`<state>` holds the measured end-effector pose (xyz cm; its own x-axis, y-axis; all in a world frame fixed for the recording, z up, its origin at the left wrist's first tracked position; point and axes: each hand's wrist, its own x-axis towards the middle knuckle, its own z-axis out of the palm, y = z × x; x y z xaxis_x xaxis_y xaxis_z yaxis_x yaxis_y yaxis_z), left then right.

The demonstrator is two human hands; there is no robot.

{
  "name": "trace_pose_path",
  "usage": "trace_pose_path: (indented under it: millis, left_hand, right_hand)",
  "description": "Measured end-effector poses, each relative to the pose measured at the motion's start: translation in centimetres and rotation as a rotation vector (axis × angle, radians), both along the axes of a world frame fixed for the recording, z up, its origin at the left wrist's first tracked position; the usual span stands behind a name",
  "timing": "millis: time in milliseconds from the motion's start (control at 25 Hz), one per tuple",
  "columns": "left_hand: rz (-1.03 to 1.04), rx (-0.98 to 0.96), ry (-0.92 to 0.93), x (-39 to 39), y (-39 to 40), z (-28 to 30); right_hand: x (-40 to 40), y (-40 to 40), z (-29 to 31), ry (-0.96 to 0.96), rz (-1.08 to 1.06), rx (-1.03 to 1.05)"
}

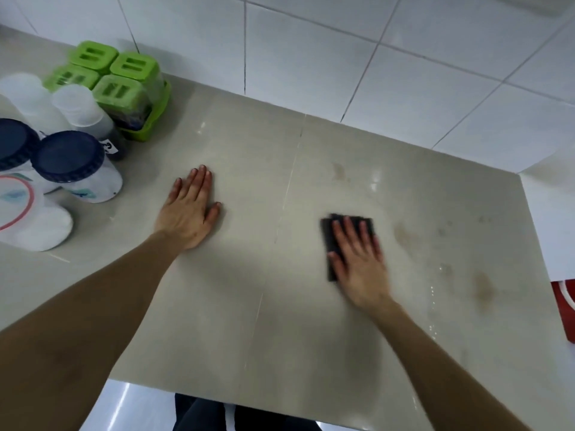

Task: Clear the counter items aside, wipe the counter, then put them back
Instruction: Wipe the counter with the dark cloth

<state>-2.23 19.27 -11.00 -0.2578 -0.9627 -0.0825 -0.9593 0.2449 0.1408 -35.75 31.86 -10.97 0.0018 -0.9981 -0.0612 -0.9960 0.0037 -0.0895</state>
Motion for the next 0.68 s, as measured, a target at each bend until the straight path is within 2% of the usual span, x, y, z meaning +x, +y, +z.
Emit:
trace_pose_path:
  millis: [160, 280, 400, 520, 600, 680]
  left_hand:
    - [-0.001, -0.058, -0.017, 0.2, -0.2, -0.8]
    - [0.004, -0.073, -0.004, 0.3, -0.3, -1.1]
    - [0.006, -0.071, -0.008, 0.4, -0.3, -1.2]
    - [-0.001, -0.068, -0.006, 0.5, -0.3, -1.2]
    - [-0.008, -0.057, -0.016, 0.5, -0.4, -1.1]
    - [-0.004, -0.058, -0.020, 0.5, -0.3, -1.0]
  right_hand:
    - [-5.9, -8.3, 0.1, 0.001, -0.273, 0.014]
    - [-3.1, -16.8, 0.0, -0.072, -0.335, 0.051]
    - [4.7, -20.9, 0.1, -0.071, -0.153, 0.055]
    - [11.8, -18.1, 0.1, -0.051, 0.152, 0.052]
    - [12.9, -13.5, 0.3, -0.041, 0.317, 0.048]
    - [10.0, -9.4, 0.2, -0.029, 0.379, 0.048]
